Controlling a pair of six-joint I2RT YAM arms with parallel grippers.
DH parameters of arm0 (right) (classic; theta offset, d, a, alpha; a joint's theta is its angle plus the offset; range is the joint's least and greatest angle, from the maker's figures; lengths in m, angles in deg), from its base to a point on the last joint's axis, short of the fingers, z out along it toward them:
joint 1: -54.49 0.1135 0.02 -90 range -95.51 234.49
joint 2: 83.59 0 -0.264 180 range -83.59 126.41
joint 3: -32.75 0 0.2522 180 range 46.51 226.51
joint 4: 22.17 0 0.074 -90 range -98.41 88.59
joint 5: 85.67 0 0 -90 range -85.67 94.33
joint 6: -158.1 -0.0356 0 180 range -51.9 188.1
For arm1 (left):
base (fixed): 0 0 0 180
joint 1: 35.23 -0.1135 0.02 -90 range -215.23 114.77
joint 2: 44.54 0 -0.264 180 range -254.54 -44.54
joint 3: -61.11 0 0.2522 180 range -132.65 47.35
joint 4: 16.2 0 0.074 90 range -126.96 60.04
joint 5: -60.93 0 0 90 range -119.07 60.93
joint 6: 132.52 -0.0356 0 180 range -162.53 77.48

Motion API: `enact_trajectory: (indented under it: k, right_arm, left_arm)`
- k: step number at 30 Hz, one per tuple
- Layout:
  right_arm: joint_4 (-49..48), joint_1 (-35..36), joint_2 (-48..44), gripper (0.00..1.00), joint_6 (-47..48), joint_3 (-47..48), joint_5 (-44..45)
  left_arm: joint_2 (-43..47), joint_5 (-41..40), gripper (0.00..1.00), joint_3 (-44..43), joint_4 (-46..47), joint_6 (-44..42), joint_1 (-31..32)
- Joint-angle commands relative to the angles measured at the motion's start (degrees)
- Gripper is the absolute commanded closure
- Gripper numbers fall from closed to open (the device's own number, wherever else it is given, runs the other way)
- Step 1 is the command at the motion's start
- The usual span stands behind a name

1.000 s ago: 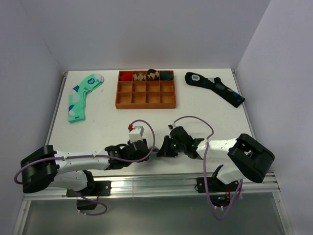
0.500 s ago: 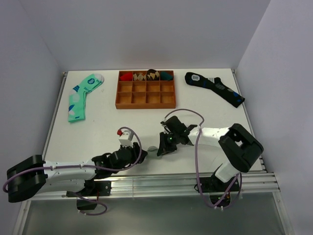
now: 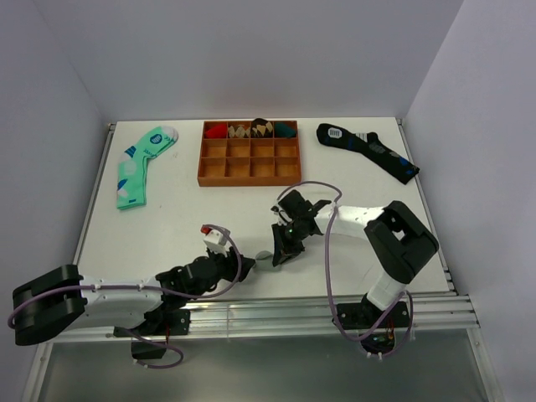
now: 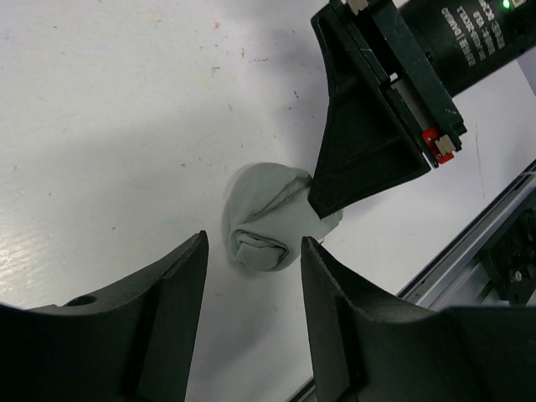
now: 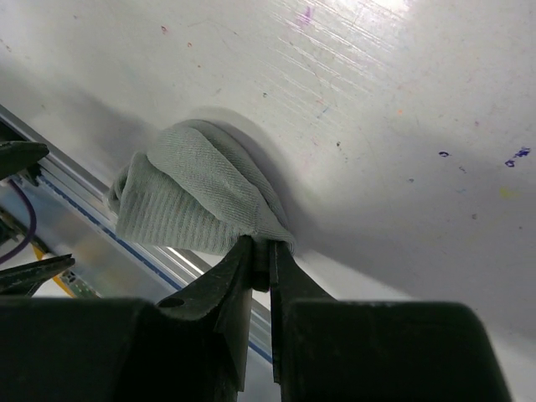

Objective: Roll the socks
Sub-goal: Roll the sock at the center of the board.

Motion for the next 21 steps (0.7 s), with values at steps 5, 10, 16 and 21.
enact_trajectory:
  k: [5,10,16,21]
  right_arm:
    - [8.8,-0.7,2.6,0.84,4.6,3.1,5.4]
    - [9.5,-0.7,3.2,0.84,5.1,3.9,5.8]
    - [9.7,-0.8,3.2,0.85,5.2,4.0,6.3]
    - [9.4,-0.8,3.4,0.85,5.4,4.0,6.2]
  left_arm:
    - [-3.6,4.7,0.47,0.1,9.8,-5.0,0.1]
    - [-6.9,7.8,0.47,-1.4,11.2,-6.1,0.1]
    - [-9.7,8.3,0.49,-2.2,12.8,-6.3,0.1]
    - [-11.3,9.0,0.49,-3.7,12.7,-7.4,0.1]
